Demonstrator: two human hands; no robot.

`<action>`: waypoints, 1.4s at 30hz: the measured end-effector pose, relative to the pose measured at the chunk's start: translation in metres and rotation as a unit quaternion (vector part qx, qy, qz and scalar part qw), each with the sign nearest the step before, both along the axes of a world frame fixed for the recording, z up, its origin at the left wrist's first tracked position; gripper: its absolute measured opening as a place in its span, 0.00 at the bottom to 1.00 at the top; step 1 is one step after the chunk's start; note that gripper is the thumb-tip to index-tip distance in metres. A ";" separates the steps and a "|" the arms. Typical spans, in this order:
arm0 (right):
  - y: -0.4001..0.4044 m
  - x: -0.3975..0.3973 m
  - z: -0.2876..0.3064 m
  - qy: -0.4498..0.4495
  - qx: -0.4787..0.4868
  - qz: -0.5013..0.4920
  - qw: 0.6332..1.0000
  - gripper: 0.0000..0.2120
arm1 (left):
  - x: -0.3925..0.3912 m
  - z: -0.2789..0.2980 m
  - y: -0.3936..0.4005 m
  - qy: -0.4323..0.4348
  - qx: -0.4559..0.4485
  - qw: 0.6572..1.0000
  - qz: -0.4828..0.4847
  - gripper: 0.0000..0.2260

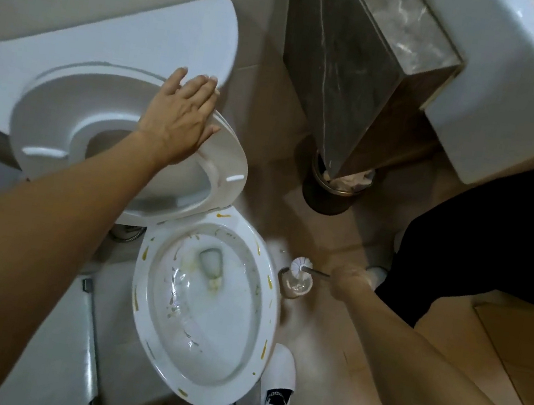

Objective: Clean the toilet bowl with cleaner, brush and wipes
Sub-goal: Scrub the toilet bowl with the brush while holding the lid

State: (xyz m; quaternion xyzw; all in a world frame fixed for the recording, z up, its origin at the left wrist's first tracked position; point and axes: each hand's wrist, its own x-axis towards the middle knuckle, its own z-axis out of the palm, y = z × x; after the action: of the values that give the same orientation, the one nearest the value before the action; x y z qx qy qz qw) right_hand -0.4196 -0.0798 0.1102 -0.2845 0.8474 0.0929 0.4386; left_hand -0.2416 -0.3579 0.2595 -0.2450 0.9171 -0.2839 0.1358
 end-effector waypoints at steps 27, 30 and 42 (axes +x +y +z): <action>-0.012 0.120 0.107 -0.066 -0.049 0.244 0.966 0.17 | 0.139 0.048 -0.011 0.254 0.244 0.925 0.142 0.32; -0.013 0.150 0.069 -0.095 -0.037 0.175 0.979 0.15 | 0.140 0.048 -0.013 0.253 0.250 0.925 0.133 0.32; 0.007 0.209 0.009 -0.130 -0.057 0.169 0.975 0.19 | 0.141 0.038 -0.015 0.279 0.241 0.922 0.118 0.32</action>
State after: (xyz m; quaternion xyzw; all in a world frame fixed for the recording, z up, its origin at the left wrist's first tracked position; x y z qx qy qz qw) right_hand -0.2109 -0.0729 0.1195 -0.4580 0.7267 0.0797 0.5057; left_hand -0.1011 -0.3732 0.2972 -0.3803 0.9230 0.0441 -0.0385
